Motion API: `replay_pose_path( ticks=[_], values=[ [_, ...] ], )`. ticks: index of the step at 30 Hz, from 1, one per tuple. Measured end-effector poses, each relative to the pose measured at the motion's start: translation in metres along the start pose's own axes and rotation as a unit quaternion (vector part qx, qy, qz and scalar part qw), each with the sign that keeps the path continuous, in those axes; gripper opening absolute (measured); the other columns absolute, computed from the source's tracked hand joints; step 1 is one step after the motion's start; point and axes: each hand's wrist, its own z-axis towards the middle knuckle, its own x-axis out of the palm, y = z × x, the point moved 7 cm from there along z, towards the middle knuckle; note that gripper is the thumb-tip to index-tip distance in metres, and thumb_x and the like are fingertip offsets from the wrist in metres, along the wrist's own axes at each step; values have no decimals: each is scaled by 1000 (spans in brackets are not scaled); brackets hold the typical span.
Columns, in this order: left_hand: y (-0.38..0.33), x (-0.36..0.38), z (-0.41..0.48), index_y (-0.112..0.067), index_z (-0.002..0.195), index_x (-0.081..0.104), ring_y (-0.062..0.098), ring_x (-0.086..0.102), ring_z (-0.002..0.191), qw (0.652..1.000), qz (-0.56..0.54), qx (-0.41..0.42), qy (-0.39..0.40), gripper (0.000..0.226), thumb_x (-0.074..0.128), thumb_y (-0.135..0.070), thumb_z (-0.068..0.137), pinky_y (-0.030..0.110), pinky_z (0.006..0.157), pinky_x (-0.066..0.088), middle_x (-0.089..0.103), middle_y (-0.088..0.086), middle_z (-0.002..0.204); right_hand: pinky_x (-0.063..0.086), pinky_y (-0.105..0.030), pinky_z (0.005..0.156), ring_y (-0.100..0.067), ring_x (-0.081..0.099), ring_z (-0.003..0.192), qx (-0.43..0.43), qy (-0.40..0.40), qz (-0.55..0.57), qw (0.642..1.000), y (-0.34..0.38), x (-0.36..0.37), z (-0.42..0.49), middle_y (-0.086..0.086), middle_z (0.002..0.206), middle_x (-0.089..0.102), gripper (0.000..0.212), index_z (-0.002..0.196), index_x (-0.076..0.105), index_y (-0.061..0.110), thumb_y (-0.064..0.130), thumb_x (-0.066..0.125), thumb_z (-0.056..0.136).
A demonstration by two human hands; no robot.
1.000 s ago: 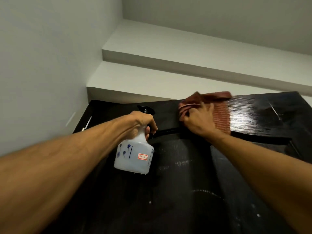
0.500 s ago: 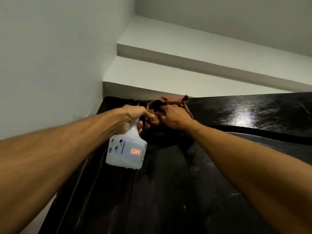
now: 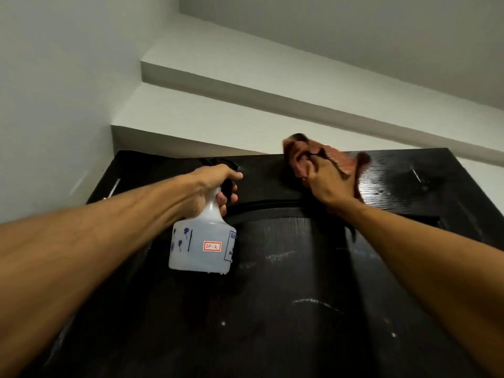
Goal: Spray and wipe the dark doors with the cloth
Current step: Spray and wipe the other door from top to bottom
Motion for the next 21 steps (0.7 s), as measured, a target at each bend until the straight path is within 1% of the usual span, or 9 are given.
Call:
replay_pose_path(
  ticks=[2,4,6,8,11,13,15,18,21],
  values=[
    [-8,19,-3,-9,90,62,3,40,35,1000,1,2,2,30,68,-38,96,21,45,43,68,8,74,37,-46,98,-37,59,112,53,-47,-58,996,-31,-31,-4,-11,120,64,30,112,65,17,33,41,102],
    [-14,42,-5,-8,96,64,4,41,36,1000,6,4,7,32,70,-40,95,21,43,44,73,11,81,37,-49,97,-34,55,98,50,-14,-138,989,-37,-38,-12,-11,101,61,20,84,60,13,27,50,93],
    [-18,76,-7,-8,94,64,4,41,35,1000,3,4,6,30,69,-37,97,21,41,43,72,12,81,36,-46,93,-27,51,88,-8,27,-141,990,-48,-43,-16,-9,96,62,22,73,53,18,28,52,93],
    [-26,111,-8,-8,89,64,5,40,35,1000,-7,8,0,27,67,-33,98,22,40,43,70,11,76,42,-43,91,-27,57,93,-39,46,-66,996,-71,-65,-8,-9,108,65,22,89,62,16,31,49,99],
    [-39,154,-9,-7,94,64,4,42,37,1000,-25,8,8,27,67,-33,98,21,40,44,73,14,82,45,-42,93,-37,62,110,14,-39,-16,999,-118,-113,3,-16,124,66,36,125,65,15,33,41,106],
    [-46,174,-10,-6,98,64,4,42,36,999,-28,13,10,29,67,-35,98,20,40,44,74,15,87,43,-42,83,-40,61,107,71,-92,-95,989,-147,-134,2,-18,122,64,37,122,64,16,35,37,106],
    [-51,187,-9,-6,96,65,4,41,36,1000,-10,24,-3,27,68,-33,98,21,40,44,73,13,83,40,-42,80,-40,60,101,87,-71,-147,983,-150,-133,-5,-16,117,62,31,109,65,12,30,41,100],
    [-53,202,-8,-6,93,66,5,41,36,999,-1,32,-27,24,68,-30,97,22,40,44,71,13,79,41,-42,85,-34,58,92,-21,22,-148,988,-121,-111,-15,-15,110,66,22,87,62,11,28,50,93],
    [-58,226,-7,-6,98,65,5,41,39,999,-8,31,-17,27,69,-33,96,22,41,44,72,15,85,41,-45,92,-30,60,110,-148,80,-136,976,-120,-115,-13,-9,126,65,37,115,65,21,46,40,103]
  ],
)
